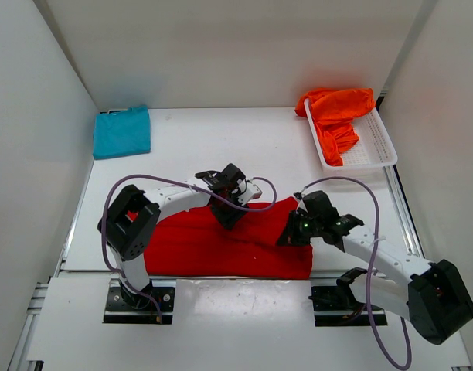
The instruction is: Fold and stack the t-shirts
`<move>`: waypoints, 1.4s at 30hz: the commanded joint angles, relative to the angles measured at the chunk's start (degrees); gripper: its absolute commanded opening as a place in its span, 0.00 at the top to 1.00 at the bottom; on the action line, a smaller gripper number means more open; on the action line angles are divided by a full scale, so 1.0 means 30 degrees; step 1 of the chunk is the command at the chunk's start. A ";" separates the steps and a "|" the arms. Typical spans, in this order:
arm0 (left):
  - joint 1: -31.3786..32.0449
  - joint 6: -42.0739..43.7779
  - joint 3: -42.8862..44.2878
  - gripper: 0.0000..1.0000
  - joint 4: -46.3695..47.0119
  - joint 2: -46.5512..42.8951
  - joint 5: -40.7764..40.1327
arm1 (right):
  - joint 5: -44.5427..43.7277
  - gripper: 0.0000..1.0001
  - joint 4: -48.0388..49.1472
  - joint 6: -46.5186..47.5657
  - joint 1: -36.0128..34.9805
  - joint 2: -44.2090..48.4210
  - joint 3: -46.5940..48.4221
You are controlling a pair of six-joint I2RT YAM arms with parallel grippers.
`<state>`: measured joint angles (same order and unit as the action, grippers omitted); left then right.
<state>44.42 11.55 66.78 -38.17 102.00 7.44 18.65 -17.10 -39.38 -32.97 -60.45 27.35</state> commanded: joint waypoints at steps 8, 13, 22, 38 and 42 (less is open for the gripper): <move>-0.0130 0.0659 0.0970 0.38 -0.0868 -0.0131 -0.0429 | 0.0169 0.83 -0.1852 -0.0527 0.1088 0.0052 -0.0945; -0.0452 0.1071 0.0913 0.02 -0.1688 -0.1067 -0.0869 | -0.1203 0.69 -0.4602 -0.0644 0.1148 0.0811 0.0022; -0.4396 0.1218 0.1323 0.01 -0.2567 -0.3702 -0.0869 | -0.4198 0.61 -1.0819 -0.3780 0.2284 0.4185 0.0318; -1.5716 0.3826 -0.1109 0.01 0.1590 -0.2068 -0.6053 | -0.5107 0.53 -0.8890 -0.1231 0.3462 -0.0681 -0.0033; -1.6097 0.3738 -0.0905 0.04 0.2089 -0.0255 -0.6874 | -0.4405 0.66 -0.7779 -0.0880 0.3957 -0.1294 -0.0387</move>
<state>-2.94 22.04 64.05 -35.05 99.13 -9.74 4.21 -44.38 -43.22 -21.87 -62.65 27.83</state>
